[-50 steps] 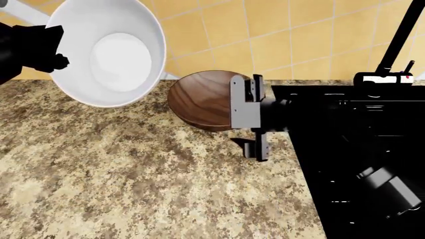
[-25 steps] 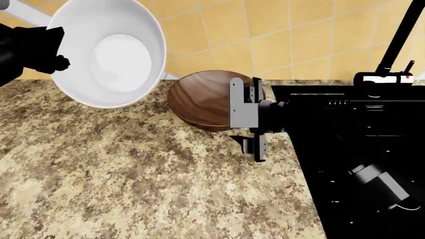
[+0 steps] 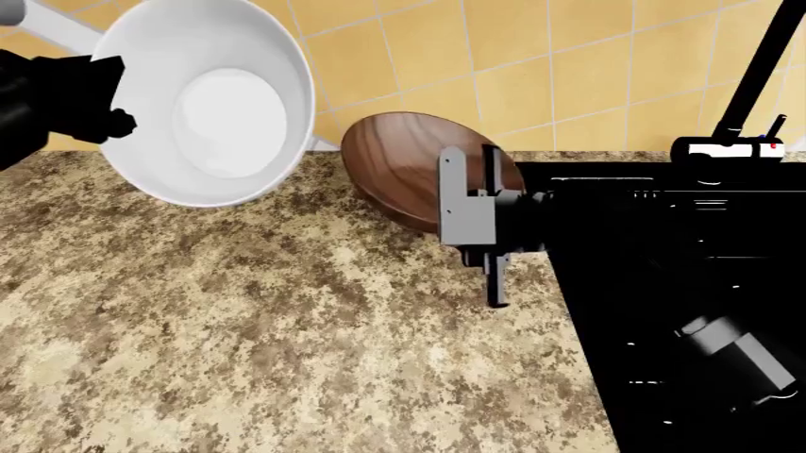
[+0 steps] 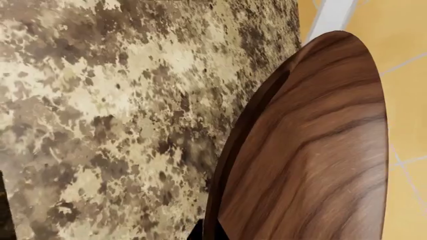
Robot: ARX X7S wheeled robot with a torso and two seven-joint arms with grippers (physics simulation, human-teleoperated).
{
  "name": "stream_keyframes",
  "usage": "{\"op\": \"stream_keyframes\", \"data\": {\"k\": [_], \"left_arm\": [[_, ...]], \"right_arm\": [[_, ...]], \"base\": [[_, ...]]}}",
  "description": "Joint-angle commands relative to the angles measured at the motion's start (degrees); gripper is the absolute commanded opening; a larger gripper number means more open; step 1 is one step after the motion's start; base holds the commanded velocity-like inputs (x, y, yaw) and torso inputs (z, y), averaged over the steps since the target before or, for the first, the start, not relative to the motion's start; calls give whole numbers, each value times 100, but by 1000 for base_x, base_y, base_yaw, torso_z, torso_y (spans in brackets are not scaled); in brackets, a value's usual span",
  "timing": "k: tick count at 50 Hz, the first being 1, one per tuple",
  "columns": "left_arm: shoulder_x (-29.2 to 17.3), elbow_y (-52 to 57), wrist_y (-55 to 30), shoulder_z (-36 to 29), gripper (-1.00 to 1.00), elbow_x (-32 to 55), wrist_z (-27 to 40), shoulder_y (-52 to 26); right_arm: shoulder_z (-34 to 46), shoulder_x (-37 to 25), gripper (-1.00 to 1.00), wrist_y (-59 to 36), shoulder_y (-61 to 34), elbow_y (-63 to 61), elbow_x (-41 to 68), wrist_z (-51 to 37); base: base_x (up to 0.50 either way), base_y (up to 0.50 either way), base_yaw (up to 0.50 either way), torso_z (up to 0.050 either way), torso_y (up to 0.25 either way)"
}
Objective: Stack the bowls in the sink.
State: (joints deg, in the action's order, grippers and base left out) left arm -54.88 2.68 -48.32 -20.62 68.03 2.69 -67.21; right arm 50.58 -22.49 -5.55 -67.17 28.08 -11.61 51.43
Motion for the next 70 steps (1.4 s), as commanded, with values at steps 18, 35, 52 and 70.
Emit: {"op": "stream_keyframes", "data": {"k": [18, 35, 52, 70], "left_arm": [[41, 51, 34, 103, -100, 57, 258, 111], [118, -15, 83, 24, -100, -65, 234, 113], [143, 24, 81, -66, -100, -165, 170, 66], [145, 21, 114, -74, -100, -169, 124, 114]], "right_arm": [[-383, -1765, -100, -1746, 417, -4033, -441, 569], [-988, -2702, -100, -2802, 672, -6244, -510, 774], [-997, -2746, -100, -2814, 744, -6099, -647, 562], [-968, -2711, -100, -2912, 742, -6146, -647, 596]], "base": [[0, 0, 0, 0, 1], [0, 0, 0, 0, 1], [-43, 0, 0, 0, 1], [-262, 0, 0, 1, 0]]}}
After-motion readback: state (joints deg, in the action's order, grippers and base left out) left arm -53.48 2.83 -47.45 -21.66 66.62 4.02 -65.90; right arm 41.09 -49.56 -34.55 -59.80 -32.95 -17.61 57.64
